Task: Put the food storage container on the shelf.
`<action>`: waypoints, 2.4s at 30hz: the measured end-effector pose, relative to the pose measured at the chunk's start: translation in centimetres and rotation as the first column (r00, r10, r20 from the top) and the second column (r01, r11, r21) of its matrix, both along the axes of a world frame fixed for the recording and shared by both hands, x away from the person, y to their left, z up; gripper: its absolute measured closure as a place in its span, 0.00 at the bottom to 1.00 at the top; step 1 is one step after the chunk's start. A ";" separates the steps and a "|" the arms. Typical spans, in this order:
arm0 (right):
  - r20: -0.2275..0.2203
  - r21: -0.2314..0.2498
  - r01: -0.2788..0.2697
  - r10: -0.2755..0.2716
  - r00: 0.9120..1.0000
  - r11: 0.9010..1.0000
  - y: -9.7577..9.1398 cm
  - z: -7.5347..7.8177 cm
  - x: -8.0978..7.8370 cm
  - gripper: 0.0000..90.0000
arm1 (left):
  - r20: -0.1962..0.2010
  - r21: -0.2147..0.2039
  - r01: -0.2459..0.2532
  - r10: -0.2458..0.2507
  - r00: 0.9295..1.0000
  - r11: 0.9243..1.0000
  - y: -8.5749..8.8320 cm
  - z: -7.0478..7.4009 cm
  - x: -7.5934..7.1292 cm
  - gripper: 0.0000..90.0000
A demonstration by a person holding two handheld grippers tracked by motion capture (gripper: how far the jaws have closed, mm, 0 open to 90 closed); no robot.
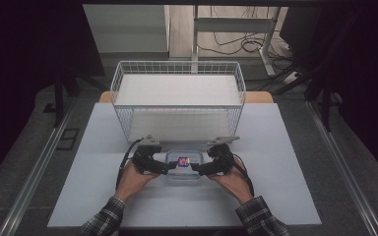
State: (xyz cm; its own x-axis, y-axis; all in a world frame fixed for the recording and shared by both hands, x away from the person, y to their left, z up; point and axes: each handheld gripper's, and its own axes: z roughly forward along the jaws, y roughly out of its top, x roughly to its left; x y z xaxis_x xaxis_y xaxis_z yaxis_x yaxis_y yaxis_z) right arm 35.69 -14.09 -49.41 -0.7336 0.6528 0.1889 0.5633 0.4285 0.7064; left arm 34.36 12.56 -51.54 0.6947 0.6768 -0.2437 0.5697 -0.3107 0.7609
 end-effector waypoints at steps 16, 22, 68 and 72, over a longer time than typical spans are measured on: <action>-0.156 0.100 -0.066 0.082 0.984 0.993 -0.7 -1.1 -0.5 0.33 | -0.067 -0.080 0.079 -0.084 0.994 0.994 0.7 -0.4 -2.0 0.25; -0.136 0.090 -0.073 0.085 0.987 0.993 -1.6 -0.3 -1.9 0.49 | -0.089 -0.100 0.100 -0.109 0.990 0.990 1.2 -1.2 -4.0 0.37; -0.141 0.300 -0.086 0.133 0.981 0.950 -4.3 0.1 -2.7 0.64 | -0.134 -0.384 0.084 -0.145 0.980 0.919 4.2 -0.9 -3.8 0.65; -0.124 0.306 -0.086 0.130 0.984 0.948 -4.1 1.0 -2.4 0.64 | -0.122 -0.384 0.083 -0.139 0.983 0.920 4.4 0.4 -3.4 0.65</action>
